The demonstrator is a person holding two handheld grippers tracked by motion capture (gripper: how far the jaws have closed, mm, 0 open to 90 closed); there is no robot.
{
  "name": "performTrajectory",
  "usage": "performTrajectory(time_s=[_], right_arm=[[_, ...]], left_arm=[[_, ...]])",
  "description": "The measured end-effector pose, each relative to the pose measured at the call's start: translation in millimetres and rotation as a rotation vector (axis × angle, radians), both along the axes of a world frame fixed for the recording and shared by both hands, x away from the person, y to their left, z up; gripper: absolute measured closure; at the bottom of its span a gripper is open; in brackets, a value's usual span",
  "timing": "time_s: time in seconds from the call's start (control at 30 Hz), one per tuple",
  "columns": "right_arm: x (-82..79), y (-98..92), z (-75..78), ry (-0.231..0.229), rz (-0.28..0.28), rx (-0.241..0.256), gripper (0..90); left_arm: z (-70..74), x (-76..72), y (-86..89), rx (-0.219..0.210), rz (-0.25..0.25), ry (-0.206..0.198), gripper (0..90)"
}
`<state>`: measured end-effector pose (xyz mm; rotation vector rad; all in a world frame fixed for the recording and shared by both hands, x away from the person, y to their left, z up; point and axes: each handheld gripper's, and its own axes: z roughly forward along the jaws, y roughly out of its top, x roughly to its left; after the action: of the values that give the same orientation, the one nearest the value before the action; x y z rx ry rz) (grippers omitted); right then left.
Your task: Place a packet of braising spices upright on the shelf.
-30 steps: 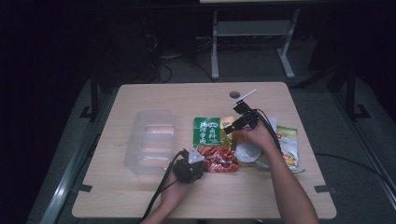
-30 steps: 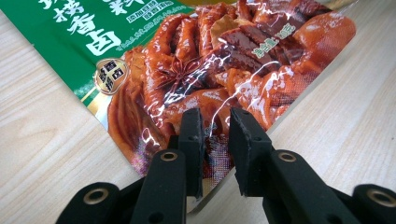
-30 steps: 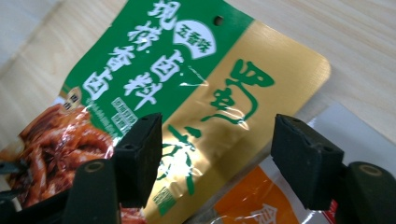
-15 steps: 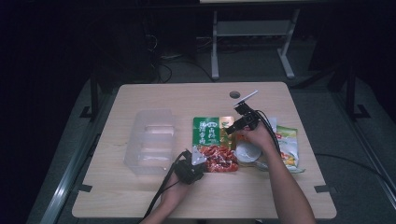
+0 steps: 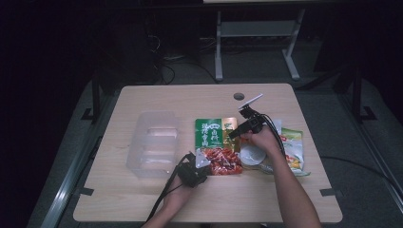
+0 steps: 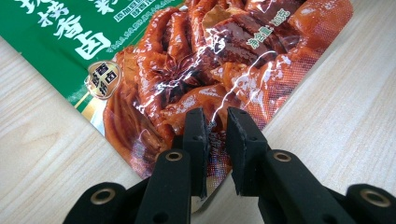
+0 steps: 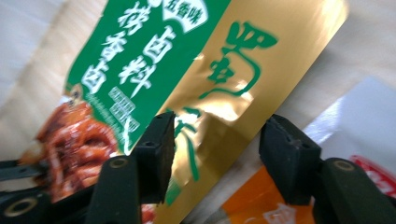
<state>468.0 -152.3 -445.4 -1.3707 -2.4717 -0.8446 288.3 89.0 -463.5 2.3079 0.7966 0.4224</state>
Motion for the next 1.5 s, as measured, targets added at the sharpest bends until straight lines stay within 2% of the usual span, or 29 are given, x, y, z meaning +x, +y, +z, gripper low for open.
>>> performTrajectory(time_s=[0.13,0.3,0.37,0.5,0.57,0.63,0.7,0.83,0.9,0.97,1.17,1.33,1.4,1.5], right_arm=[[-1.1,2.4,-4.3,0.047,0.036,0.028,48.3],[-1.4,7.6,-4.0,0.043,0.063,0.046,53.4],[-1.5,7.5,-4.0,0.053,0.067,0.058,58.0],[-1.7,8.4,-7.5,0.085,0.068,0.048,67.8],[-2.7,8.5,-7.1,0.07,0.068,0.03,78.0],[-4.0,8.1,-5.3,0.071,0.071,0.055,84.3],[-6.3,9.0,-1.5,0.05,0.078,0.056,88.7],[-12.7,8.5,11.1,-0.002,0.09,0.077,89.4],[-16.9,7.7,16.9,-0.024,0.102,0.095,89.4],[-22.9,7.1,22.2,-0.045,0.105,0.107,89.4],[-42.5,1.1,39.0,-0.127,0.121,0.147,89.6],[-61.9,-3.9,54.4,-0.214,0.141,0.156,89.7],[-70.3,-8.0,60.3,-0.238,0.149,0.172,89.7],[-83.8,-15.1,69.0,-0.304,0.167,0.178,89.7]], left_arm=[[-0.2,0.4,-0.6,0.002,-0.003,-0.004,78.0],[-0.1,1.3,-0.5,0.003,-0.008,0.0,78.1],[0.0,1.4,-0.5,0.002,-0.008,0.002,78.1],[-0.1,1.7,-0.3,0.002,-0.011,0.001,78.2],[-0.4,1.4,-0.8,-0.007,-0.006,0.001,78.2],[-0.5,1.6,-0.7,-0.009,-0.005,0.002,78.2],[-0.6,2.0,-0.3,-0.015,-0.001,0.008,78.1],[0.4,2.1,0.1,-0.043,-0.001,0.04,71.3],[0.9,2.0,0.2,-0.049,0.0,0.042,67.5],[3.3,3.1,2.6,-0.073,0.007,0.064,62.1],[12.6,5.5,11.9,-0.194,0.047,0.069,48.4],[16.0,9.1,18.5,-0.254,0.089,0.074,33.6],[16.4,10.1,19.1,-0.281,0.103,0.07,29.2],[16.7,11.4,19.1,-0.309,0.118,0.079,25.5]])
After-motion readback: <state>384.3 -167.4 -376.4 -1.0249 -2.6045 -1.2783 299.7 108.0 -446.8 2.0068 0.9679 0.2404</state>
